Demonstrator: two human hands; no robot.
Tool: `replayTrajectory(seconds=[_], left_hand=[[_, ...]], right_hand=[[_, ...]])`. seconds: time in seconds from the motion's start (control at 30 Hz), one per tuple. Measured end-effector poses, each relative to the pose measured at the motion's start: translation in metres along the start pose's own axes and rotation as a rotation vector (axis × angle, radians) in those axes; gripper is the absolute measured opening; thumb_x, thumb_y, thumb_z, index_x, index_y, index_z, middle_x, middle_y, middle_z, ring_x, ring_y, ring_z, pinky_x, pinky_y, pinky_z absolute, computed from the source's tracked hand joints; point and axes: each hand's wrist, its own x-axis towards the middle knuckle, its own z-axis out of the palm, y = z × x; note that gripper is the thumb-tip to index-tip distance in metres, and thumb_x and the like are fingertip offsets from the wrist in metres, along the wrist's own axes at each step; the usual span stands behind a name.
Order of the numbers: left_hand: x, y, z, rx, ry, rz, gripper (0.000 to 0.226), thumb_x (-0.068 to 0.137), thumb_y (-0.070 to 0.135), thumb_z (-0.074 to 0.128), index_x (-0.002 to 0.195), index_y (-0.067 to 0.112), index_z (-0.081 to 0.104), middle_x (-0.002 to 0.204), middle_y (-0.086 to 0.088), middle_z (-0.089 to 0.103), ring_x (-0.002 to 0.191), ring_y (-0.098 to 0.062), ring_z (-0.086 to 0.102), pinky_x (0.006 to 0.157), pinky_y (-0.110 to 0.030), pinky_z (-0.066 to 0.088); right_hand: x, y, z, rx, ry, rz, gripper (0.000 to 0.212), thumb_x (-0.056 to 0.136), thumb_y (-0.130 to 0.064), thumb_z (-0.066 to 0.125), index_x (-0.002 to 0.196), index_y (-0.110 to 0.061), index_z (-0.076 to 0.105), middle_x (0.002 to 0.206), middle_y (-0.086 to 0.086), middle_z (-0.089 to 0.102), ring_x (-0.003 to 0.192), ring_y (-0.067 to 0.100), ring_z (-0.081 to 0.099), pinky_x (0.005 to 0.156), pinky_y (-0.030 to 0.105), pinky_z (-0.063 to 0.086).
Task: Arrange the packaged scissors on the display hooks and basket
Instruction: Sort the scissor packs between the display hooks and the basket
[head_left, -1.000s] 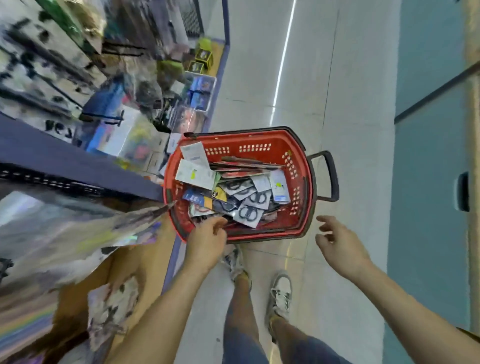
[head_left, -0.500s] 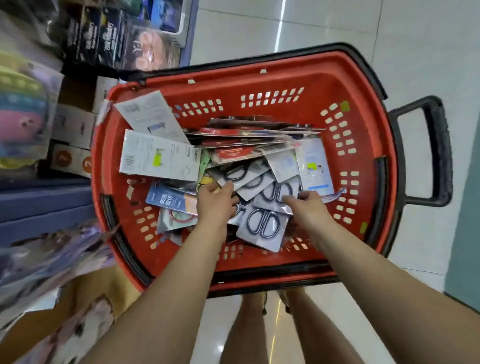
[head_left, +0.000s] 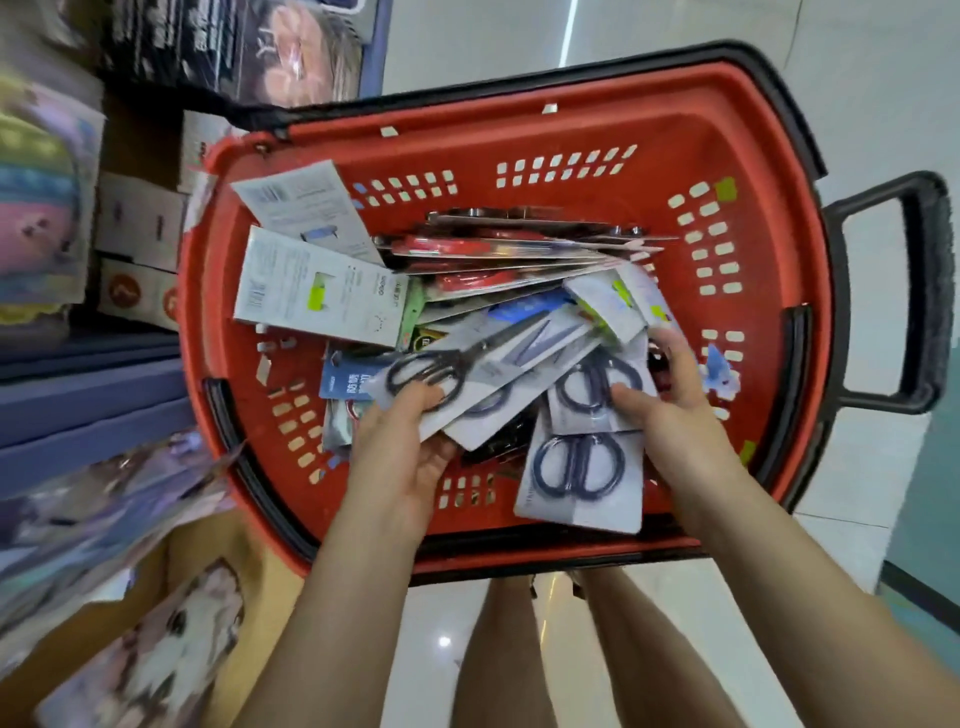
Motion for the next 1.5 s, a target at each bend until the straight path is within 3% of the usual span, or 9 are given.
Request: replayTrajectory(seconds=[0.23, 0.47, 0.63, 0.83, 0.93, 1.03, 1.17, 1.4, 1.5], left_hand=[[-0.069, -0.010, -0.027, -0.079, -0.007, 0.117, 0.044, 0.083, 0.003, 0.063, 0.126, 0.009, 0.060, 0.108, -0.006, 0.073, 0.093, -0.019, 0.072, 0.067, -0.029, 0.058], [-0.103, -0.014, -0.047, -0.112, 0.006, 0.117, 0.046, 0.081, 0.004, 0.060, 0.125, 0.015, 0.063, 0.112, -0.006, 0.073, 0.098, -0.021, 0.071, 0.079, -0.039, 0.053], [-0.109, -0.029, -0.048, 0.066, 0.030, 0.104, 0.041, 0.088, 0.008, 0.063, 0.121, 0.033, 0.062, 0.110, 0.004, 0.073, 0.099, -0.021, 0.070, 0.079, -0.044, 0.055], [-0.126, -0.037, -0.052, 0.323, 0.008, 0.178, 0.079, 0.047, 0.046, 0.083, 0.122, 0.035, 0.059, 0.112, 0.010, 0.072, 0.105, -0.014, 0.068, 0.093, -0.048, 0.053], [-0.133, -0.028, -0.064, 0.543, 0.020, 0.191, 0.058, 0.057, 0.036, 0.089, 0.108, 0.031, 0.063, 0.104, 0.010, 0.072, 0.098, -0.008, 0.067, 0.084, -0.033, 0.052], [-0.129, -0.003, -0.072, 0.705, -0.005, 0.247, 0.054, 0.062, 0.038, 0.091, 0.105, 0.032, 0.058, 0.108, 0.012, 0.064, 0.098, -0.004, 0.062, 0.074, -0.023, 0.048], [-0.108, 0.030, -0.045, 0.592, -0.452, 0.103, 0.066, 0.069, 0.032, 0.080, 0.129, 0.034, 0.050, 0.114, 0.009, 0.071, 0.104, -0.013, 0.069, 0.085, -0.032, 0.058], [-0.107, 0.019, -0.027, 0.495, -0.415, 0.385, 0.034, 0.097, 0.016, 0.059, 0.130, 0.025, 0.056, 0.119, 0.003, 0.070, 0.112, -0.018, 0.066, 0.095, -0.042, 0.052], [-0.113, 0.025, -0.029, 0.483, -0.430, 0.400, 0.033, 0.099, 0.017, 0.055, 0.131, 0.028, 0.055, 0.124, 0.004, 0.068, 0.117, -0.018, 0.063, 0.101, -0.049, 0.048]], right_hand=[[-0.025, 0.008, 0.018, 0.267, -0.010, 0.142, 0.035, 0.095, 0.007, 0.048, 0.109, -0.014, 0.073, 0.107, 0.014, 0.075, 0.101, 0.037, 0.070, 0.093, 0.050, 0.056], [-0.059, 0.006, 0.028, 0.441, -0.059, 0.155, 0.029, 0.096, -0.001, 0.050, 0.111, -0.010, 0.074, 0.103, 0.011, 0.076, 0.096, 0.028, 0.072, 0.083, 0.038, 0.059], [-0.074, 0.007, 0.048, 0.361, -0.104, -0.011, 0.037, 0.076, -0.031, 0.074, 0.108, -0.013, 0.073, 0.104, 0.008, 0.077, 0.100, 0.030, 0.072, 0.091, 0.045, 0.057], [-0.088, 0.025, 0.062, 0.298, -0.008, -0.062, 0.064, 0.065, -0.011, 0.081, 0.122, -0.024, 0.055, 0.110, 0.005, 0.073, 0.102, 0.027, 0.071, 0.091, 0.054, 0.056], [-0.097, 0.027, 0.059, 0.337, 0.007, -0.034, 0.053, 0.070, -0.004, 0.077, 0.117, -0.020, 0.058, 0.105, 0.007, 0.075, 0.098, 0.030, 0.072, 0.088, 0.054, 0.057], [-0.104, 0.023, 0.053, 0.332, -0.031, -0.053, 0.046, 0.079, 0.012, 0.070, 0.113, -0.018, 0.060, 0.100, 0.008, 0.076, 0.096, 0.031, 0.072, 0.083, 0.046, 0.061], [-0.113, 0.020, 0.047, 0.230, -0.173, -0.129, 0.062, 0.067, 0.000, 0.074, 0.124, -0.014, 0.055, 0.107, 0.006, 0.075, 0.100, 0.026, 0.072, 0.079, 0.034, 0.061], [-0.118, -0.015, 0.035, -0.021, -0.285, -0.285, 0.083, 0.072, -0.021, 0.076, 0.140, -0.040, 0.033, 0.116, -0.032, 0.064, 0.106, -0.010, 0.062, 0.091, 0.014, 0.050], [-0.120, -0.025, 0.035, -0.051, -0.297, -0.291, 0.081, 0.086, -0.014, 0.074, 0.150, -0.037, 0.031, 0.134, -0.025, 0.057, 0.117, -0.010, 0.056, 0.097, 0.013, 0.046]])
